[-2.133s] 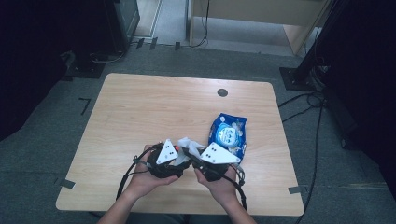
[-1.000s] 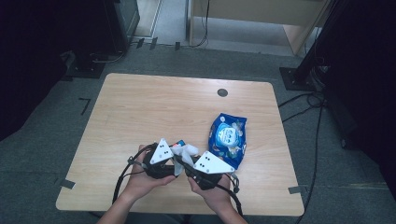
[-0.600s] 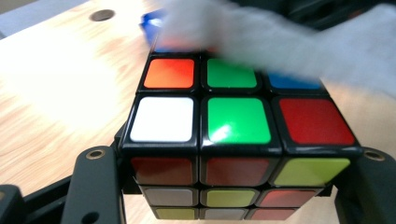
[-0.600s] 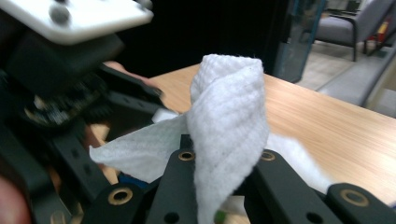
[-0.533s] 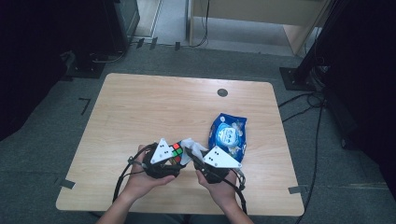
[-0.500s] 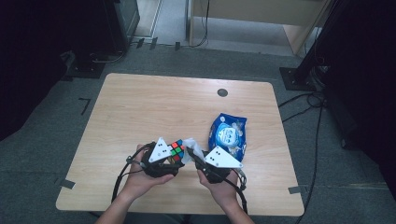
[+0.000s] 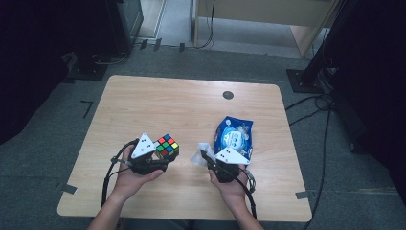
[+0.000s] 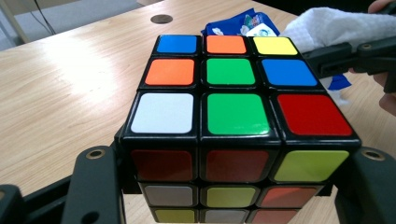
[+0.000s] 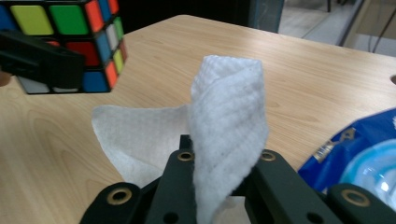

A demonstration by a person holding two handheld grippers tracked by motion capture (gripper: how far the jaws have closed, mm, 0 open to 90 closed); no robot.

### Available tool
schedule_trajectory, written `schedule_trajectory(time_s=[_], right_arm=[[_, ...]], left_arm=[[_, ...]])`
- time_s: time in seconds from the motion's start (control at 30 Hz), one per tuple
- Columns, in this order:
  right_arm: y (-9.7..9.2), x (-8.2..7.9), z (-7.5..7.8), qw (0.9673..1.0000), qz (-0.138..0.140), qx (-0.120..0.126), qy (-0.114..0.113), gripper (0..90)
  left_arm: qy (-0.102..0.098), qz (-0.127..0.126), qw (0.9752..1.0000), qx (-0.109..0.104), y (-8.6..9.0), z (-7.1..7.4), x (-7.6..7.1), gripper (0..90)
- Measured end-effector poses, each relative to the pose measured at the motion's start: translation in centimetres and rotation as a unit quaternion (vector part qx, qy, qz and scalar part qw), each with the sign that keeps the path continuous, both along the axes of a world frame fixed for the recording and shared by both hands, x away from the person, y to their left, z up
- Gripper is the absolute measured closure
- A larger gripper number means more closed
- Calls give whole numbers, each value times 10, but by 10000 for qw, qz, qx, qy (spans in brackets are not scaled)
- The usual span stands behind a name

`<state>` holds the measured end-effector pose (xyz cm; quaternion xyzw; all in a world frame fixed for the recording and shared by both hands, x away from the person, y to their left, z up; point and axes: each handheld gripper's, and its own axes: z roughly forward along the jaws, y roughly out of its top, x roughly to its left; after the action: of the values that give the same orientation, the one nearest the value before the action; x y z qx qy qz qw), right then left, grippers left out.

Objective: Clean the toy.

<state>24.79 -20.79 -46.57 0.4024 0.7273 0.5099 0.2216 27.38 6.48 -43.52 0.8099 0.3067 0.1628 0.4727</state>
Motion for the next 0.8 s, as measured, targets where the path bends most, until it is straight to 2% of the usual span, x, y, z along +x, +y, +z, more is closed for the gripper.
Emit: schedule_trajectory(time_s=[0.03,0.07,0.1,0.17,0.33,0.37,0.4,0.43,0.5,0.6,0.63,0.73,0.77,0.8], right_arm=[[-3,2,0,9998,-111,159,33,519],[-3,2,0,9998,-111,159,33,519],[-4,3,1,9996,-170,229,80,416],[-5,3,4,9992,-317,221,70,333],[-6,2,7,9990,-385,228,53,348],[-6,1,9,9987,-355,361,66,383],[-6,1,9,9987,-355,361,66,383],[-6,0,11,9985,-314,449,55,427],[-5,-3,16,9981,-113,611,8,613],[3,-9,24,9978,220,614,-101,769],[6,-10,25,9972,322,674,-36,785],[12,-12,26,9970,438,642,-51,791],[17,-14,27,9982,317,482,-170,737],[17,-14,27,9982,317,482,-170,737]], left_arm=[[11,0,10000,-5,0,0,0,342],[11,0,10000,-5,0,0,0,342],[11,-2,10000,-7,0,0,0,342],[1,-8,10000,-9,0,0,0,343],[1,-28,10000,-7,-1,0,-1,342],[0,-46,10000,-9,-2,-1,-1,342],[-5,-79,10000,2,-3,-1,-2,342],[-12,-114,9999,-16,-5,-2,-2,342],[-34,-222,9997,-9,-8,-3,-4,342],[-50,-328,9994,-19,-14,-4,-7,342],[-58,-390,9992,-34,-17,-4,-8,342],[-73,-428,9991,-6,-19,-4,-10,342],[-71,-413,9991,-12,-19,-3,-10,342],[-30,-387,9992,-64,-19,-3,-9,342]])
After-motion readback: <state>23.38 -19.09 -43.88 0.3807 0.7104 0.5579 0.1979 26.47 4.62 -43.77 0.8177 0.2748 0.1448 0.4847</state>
